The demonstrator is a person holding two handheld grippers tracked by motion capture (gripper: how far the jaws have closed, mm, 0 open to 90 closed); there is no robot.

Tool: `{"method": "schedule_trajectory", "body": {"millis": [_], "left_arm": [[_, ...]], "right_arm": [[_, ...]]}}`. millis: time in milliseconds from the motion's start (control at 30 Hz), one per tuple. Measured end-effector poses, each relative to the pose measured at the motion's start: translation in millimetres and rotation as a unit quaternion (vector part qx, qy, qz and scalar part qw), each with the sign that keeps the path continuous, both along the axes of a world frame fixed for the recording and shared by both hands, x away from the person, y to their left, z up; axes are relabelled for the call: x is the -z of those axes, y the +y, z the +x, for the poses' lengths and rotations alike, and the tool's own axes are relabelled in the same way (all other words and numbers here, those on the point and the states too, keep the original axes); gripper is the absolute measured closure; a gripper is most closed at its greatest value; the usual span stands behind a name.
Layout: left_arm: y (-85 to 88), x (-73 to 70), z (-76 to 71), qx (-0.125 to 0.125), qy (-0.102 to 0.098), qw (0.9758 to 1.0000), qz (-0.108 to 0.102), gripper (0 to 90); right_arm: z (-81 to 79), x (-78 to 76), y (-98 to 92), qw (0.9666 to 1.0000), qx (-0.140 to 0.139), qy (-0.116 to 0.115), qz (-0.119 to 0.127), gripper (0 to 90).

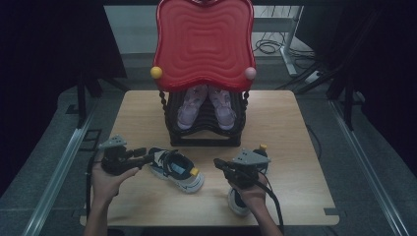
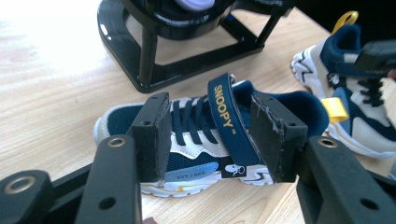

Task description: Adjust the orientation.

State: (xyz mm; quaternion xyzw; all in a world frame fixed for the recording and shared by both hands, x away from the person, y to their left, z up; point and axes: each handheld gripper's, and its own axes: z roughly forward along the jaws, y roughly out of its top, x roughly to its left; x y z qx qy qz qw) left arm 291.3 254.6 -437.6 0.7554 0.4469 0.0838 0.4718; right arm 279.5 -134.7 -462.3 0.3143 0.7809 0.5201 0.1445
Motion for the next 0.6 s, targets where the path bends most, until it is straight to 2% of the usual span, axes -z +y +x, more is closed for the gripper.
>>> {"method": "schedule_trajectory", "body": {"millis": [133,267,467,600], "left_arm": [[6.8,-8.3,-5.0,0.002,-0.015,0.9997,-0.018,49.2],[9.6,-11.6,-6.8,0.004,-0.021,0.9995,-0.025,49.2],[9.5,-14.5,-8.9,0.011,-0.027,0.9992,-0.028,49.1],[7.6,-16.2,-10.6,0.014,-0.035,0.9989,-0.028,49.6]], "right_arm": [[3.8,-6.6,19.3,0.9998,-0.015,0.009,-0.014,89.8],[10.0,-9.8,32.8,0.9995,-0.015,0.016,-0.021,89.8],[20.0,-7.6,44.9,0.9991,-0.004,0.03,-0.028,89.8],[24.8,-3.9,51.5,0.9982,0.015,0.028,-0.051,89.8]]}}
